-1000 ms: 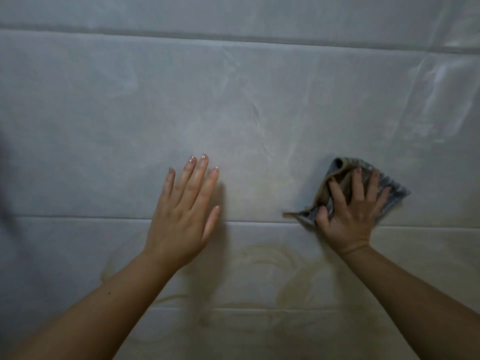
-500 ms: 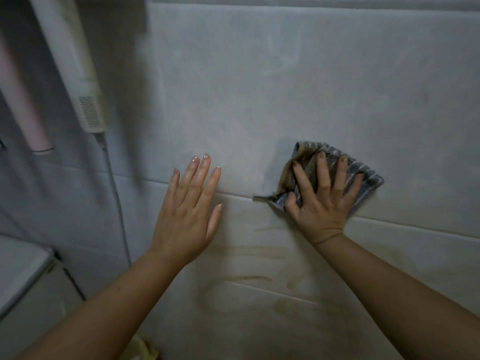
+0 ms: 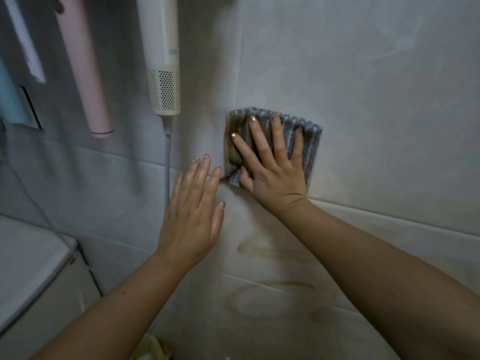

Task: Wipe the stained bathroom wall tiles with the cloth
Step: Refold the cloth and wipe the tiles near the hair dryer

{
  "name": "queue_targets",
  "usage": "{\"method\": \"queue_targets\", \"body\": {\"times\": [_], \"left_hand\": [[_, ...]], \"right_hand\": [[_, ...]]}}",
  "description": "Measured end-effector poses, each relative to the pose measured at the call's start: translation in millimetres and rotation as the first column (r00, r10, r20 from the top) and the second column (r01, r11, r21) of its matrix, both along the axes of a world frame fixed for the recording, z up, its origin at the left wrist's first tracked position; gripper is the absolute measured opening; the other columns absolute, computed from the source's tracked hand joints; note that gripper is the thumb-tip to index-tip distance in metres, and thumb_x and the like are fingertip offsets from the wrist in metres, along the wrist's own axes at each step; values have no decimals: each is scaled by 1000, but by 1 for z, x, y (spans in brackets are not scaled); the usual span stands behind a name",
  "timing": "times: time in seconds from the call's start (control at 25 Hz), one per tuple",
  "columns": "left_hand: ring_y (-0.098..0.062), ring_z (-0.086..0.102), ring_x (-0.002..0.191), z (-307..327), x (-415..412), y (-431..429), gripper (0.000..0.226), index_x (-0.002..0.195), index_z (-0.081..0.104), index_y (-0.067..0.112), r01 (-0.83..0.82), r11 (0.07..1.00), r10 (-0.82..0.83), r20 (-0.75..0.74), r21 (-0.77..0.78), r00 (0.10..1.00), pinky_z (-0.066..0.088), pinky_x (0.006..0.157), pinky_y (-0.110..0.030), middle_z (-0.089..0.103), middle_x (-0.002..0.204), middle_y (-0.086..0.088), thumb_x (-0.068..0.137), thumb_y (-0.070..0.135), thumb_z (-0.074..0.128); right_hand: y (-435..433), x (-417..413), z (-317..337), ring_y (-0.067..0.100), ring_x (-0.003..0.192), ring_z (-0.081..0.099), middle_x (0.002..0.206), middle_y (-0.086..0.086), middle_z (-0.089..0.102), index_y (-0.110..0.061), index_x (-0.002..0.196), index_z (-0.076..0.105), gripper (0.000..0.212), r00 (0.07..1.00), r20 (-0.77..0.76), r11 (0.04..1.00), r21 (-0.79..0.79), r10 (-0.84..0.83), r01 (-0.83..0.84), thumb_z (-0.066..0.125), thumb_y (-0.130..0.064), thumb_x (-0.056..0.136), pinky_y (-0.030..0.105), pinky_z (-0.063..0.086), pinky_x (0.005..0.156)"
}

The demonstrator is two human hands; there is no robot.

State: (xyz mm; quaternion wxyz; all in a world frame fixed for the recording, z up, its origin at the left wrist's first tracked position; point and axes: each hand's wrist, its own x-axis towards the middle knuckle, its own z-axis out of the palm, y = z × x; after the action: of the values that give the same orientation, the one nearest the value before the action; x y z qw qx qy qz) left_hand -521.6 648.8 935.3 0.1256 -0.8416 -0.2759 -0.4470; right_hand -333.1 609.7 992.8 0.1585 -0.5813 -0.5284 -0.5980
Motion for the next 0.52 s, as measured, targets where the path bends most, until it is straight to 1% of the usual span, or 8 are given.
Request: {"method": "queue_targets", "body": {"times": [0.08, 0.16, 0.28, 0.4, 0.52], "left_hand": [[-28, 14, 151, -13, 3, 2, 59, 151, 29, 5, 6, 1000, -6, 15, -9, 1000, 15, 122, -49, 22, 161, -16, 97, 26, 40], [-28, 15, 151, -29, 10, 1, 59, 151, 28, 6, 16, 1000, -16, 24, -6, 1000, 14, 122, -48, 22, 160, -16, 97, 26, 40], [-27, 15, 151, -53, 26, -1, 59, 150, 31, 5, 24, 1000, -24, 35, 11, 999, 15, 122, -47, 22, 160, -15, 97, 28, 40], [-27, 15, 151, -77, 53, -4, 58, 150, 33, 4, 51, 993, -57, 56, 105, 997, 15, 122, -49, 24, 160, -16, 97, 29, 40], [-27, 16, 151, -96, 78, -15, 61, 151, 29, 7, 68, 974, -90, 90, 217, 992, 14, 122, -48, 23, 160, -15, 97, 30, 41]], "right_hand": [[6, -6, -11, 35, 144, 20, 156, 8, 32, -25, 149, 37, 59, 1000, 15, 998, -55, 6, -6, 45, -38, 92, 60, 5, 116], [5, -5, -32, 35, 146, 19, 157, 7, 29, -24, 150, 35, 61, 997, 74, 992, -124, 24, -14, 45, -39, 92, 60, 4, 117], [-5, 5, -66, 33, 147, 22, 157, 6, 30, -21, 148, 39, 60, 989, 126, 980, -192, 72, -47, 49, -40, 92, 57, 8, 119], [-30, 26, -93, 33, 146, 22, 157, 6, 31, -21, 145, 44, 58, 984, 150, 980, -190, 92, -62, 49, -40, 91, 58, 11, 118], [-64, 59, -107, 36, 146, 22, 157, 6, 31, -26, 147, 41, 60, 982, 180, 995, -89, 57, -41, 47, -42, 89, 61, 16, 116]]}}
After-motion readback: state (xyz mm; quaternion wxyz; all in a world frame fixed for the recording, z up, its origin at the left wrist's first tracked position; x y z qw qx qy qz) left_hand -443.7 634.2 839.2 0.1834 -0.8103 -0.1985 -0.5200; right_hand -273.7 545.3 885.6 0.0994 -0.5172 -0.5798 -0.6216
